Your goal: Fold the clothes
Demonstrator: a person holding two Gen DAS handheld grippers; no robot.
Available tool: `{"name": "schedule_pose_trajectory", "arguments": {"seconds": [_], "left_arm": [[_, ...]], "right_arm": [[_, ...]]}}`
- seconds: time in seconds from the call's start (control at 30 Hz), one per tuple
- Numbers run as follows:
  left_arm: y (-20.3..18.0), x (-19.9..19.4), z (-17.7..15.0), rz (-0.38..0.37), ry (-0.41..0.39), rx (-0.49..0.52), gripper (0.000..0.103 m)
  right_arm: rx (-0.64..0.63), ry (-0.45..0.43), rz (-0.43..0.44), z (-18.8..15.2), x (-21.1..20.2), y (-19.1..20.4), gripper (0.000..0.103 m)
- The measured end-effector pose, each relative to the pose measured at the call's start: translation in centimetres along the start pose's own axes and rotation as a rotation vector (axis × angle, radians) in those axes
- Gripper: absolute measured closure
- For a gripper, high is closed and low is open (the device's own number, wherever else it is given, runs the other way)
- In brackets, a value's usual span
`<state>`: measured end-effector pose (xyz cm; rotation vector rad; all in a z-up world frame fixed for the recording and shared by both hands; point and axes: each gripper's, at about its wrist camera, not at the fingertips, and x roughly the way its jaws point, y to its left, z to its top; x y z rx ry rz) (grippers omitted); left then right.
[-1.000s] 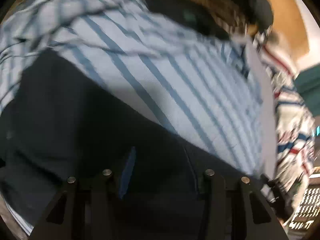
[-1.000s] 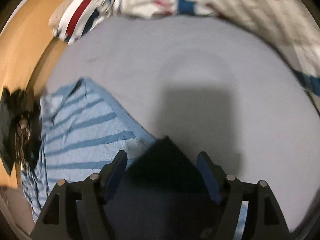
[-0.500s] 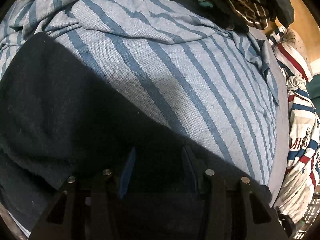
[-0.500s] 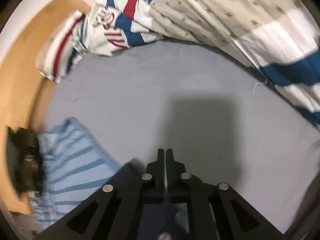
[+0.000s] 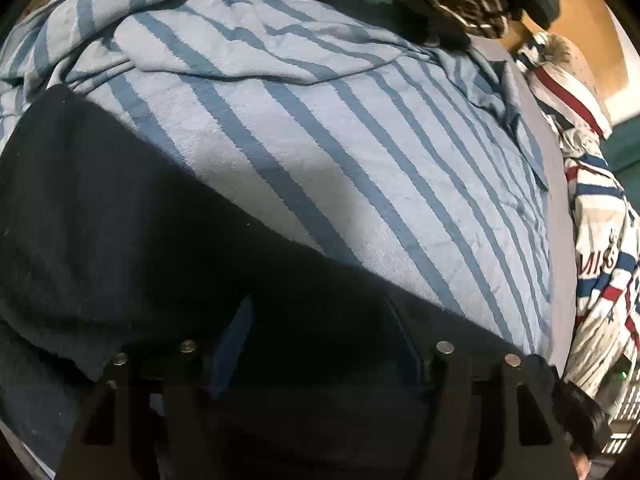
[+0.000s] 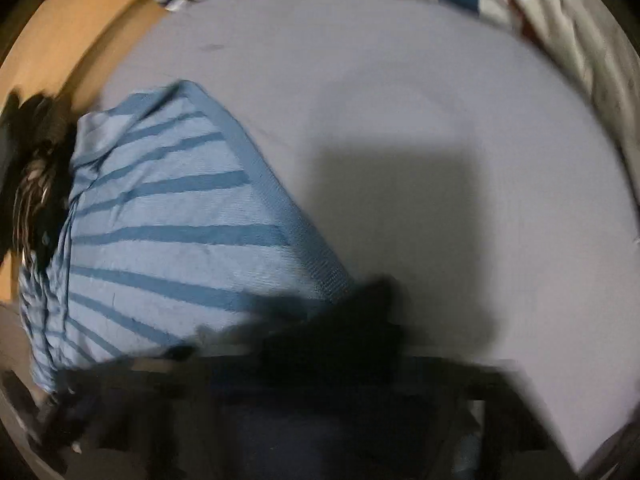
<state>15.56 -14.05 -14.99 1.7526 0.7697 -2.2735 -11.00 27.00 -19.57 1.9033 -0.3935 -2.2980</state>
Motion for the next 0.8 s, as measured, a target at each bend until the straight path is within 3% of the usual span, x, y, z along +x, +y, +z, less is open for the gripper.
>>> {"name": "schedule_pose_trajectory", "arguments": {"seconds": [0.1, 0.2, 0.27, 0.37, 0.43, 0.47, 0.5, 0.53, 0.63, 0.8], "left_arm": [[0.3, -0.3, -0.5, -0.022, -0.016, 0.015, 0.034], [0.8, -0.7, -1.0, -0.039, -0.02, 0.002, 0.034], [1.2, -0.9, -1.2, -0.036, -0.01, 0.003, 0.034], [1.3, -1.1, -1.5, -0.038, 0.001, 0.001, 0.034], [1.5, -1.1, -1.6, -0.044, 0.005, -0.008, 0.034], [1.8, -1.3, -1.5, -0.056, 0.006, -0.021, 0.033], [2.1, -1.4, -1.5, -0.068, 0.006, -0.034, 0.032], [2.4, -1.5, -1.4, -0.081, 0.006, -0.047, 0.029], [2.3, -1.7, -1.8, -0.076, -0.004, -0.042, 0.023], [1.8, -1.9, -2.5, -0.062, -0.02, -0.023, 0.023]], "right_arm": [[0.031, -0.079, 0.042, -2.4, -3.7, -1.0, 0.088], [0.182, -0.179, 0.034, -3.7, -6.6, -4.5, 0.088], [0.269, -0.185, 0.031, -3.9, -6.3, -6.2, 0.089], [0.296, -0.203, 0.055, -3.9, -5.4, -6.4, 0.089], [0.293, -0.228, 0.087, -3.2, -5.6, -5.9, 0.084], [0.302, -0.25, 0.094, -2.9, -6.1, -5.6, 0.073], [0.32, -0.28, 0.093, -2.5, -7.0, -5.5, 0.051], [0.338, -0.309, 0.092, -2.2, -7.9, -5.4, 0.045], [0.322, -0.345, 0.084, -3.1, -10.4, -5.4, 0.043], [0.261, -0.22, 0.107, -7.8, -10.6, -6.1, 0.043]]}}
